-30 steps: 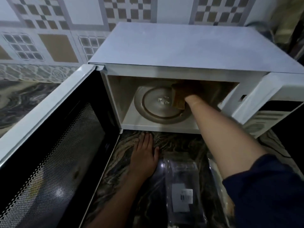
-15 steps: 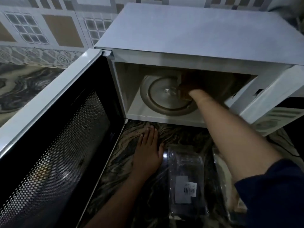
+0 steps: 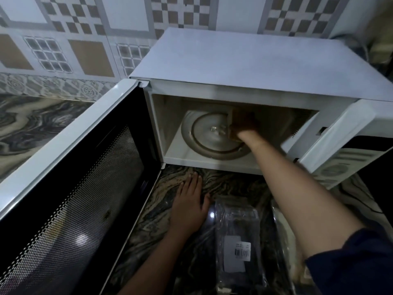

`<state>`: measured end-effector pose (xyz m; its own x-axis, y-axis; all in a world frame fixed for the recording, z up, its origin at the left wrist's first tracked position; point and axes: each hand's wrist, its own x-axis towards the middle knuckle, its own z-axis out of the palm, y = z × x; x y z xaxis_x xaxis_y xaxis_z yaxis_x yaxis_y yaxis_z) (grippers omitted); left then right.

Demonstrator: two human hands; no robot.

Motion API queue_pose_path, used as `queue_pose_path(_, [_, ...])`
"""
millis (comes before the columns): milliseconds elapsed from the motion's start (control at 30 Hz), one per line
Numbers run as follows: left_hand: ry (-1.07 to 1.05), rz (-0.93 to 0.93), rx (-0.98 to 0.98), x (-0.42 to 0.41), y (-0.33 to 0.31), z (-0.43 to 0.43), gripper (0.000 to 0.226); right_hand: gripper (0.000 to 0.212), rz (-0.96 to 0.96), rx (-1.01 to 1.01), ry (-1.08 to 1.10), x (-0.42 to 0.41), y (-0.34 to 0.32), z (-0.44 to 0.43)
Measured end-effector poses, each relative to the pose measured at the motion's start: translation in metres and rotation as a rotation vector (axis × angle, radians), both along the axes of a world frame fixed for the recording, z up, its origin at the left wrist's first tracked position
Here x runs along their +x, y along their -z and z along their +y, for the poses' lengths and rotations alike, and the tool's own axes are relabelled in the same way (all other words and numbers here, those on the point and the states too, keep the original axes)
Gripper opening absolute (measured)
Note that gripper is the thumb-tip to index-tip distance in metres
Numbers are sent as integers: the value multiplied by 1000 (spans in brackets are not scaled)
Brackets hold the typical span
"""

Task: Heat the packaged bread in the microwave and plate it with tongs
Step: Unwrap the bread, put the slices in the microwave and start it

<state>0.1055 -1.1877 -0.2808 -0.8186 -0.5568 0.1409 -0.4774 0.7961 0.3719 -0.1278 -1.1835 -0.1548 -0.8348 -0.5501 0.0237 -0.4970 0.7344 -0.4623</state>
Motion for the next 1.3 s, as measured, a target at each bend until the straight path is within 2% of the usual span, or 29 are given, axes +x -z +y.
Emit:
queue_pose_path(67, [-5,-6,6,1,-1,0,73,47,-76,-73,-13,8,1,13])
queue_pose_path(167, [17,-61,25,6,-4,1,79,47,-234,-245,124,17,-5,43])
queue_pose_path(300, [16,-71,52,28,-7,14,82,41,-211,-213,102,39,-18,94])
queue_pose_path(500, [-53,-92,23,81,-7,60,82,24,-228,-385,45,81,-16,178])
queue_pose_path(600, [-104,-66,-7,106,-5,90,75,19,-188,-398,-12,111,-9,219])
queue_pose_path(700, [-168,-52,48,127,-4,119,59,15,-147,-318,-64,140,2,258])
queue_pose_path(800, [-232,90,92,144,-6,148,30,12,-6,-208,-74,163,13,291])
queue_pose_path(867, [-282,185,104,154,-6,168,14,11,23,-191,-85,172,21,307])
queue_pose_path(900, [-291,225,129,159,-5,178,12,10,13,-180,-92,176,26,313])
queue_pose_path(1000, [-238,303,262,164,-2,210,26,6,-37,-111,-159,183,40,326])
queue_pose_path(1100, [-203,392,572,145,-12,239,12,3,-92,81,-266,186,52,336])
queue_pose_path(1167, [-162,392,727,123,-23,254,5,9,-92,153,-289,187,59,340])
queue_pose_path(1300, [-106,348,916,81,-27,263,21,9,-7,114,-296,185,63,342])
